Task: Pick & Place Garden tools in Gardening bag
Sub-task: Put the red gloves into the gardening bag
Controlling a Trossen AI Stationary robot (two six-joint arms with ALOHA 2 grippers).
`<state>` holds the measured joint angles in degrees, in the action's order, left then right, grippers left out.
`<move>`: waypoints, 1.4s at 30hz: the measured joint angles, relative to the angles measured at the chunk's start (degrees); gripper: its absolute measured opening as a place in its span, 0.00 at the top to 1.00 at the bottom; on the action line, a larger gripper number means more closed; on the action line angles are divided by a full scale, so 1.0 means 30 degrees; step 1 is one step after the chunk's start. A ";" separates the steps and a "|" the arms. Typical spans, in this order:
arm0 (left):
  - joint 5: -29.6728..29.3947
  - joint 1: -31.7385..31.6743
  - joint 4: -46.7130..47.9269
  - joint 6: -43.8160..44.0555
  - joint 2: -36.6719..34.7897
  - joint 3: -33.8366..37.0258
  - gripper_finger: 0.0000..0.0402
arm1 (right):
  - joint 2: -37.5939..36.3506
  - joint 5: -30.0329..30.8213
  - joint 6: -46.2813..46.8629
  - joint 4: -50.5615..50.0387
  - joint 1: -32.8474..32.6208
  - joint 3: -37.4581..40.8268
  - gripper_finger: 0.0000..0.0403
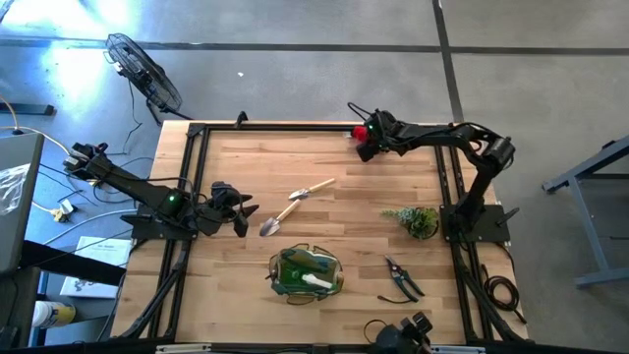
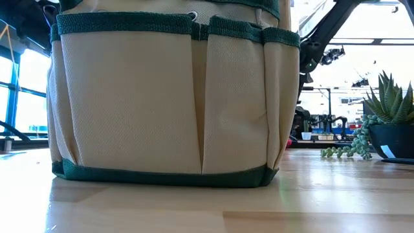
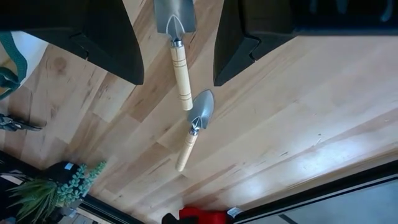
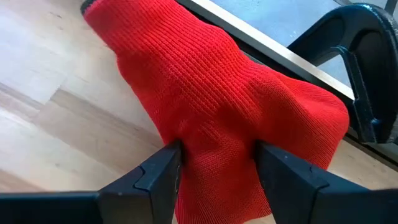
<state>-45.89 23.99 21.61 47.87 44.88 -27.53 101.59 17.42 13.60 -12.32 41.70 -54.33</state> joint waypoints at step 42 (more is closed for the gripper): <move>0.0532 0.0007 0.0257 0.0157 0.0007 0.0000 0.54 | 0.0986 0.0083 -0.1629 0.1124 -0.1503 0.0029 0.97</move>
<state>-44.29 24.01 22.38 48.34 44.91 -27.53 104.55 17.66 8.71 -8.94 37.19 -54.24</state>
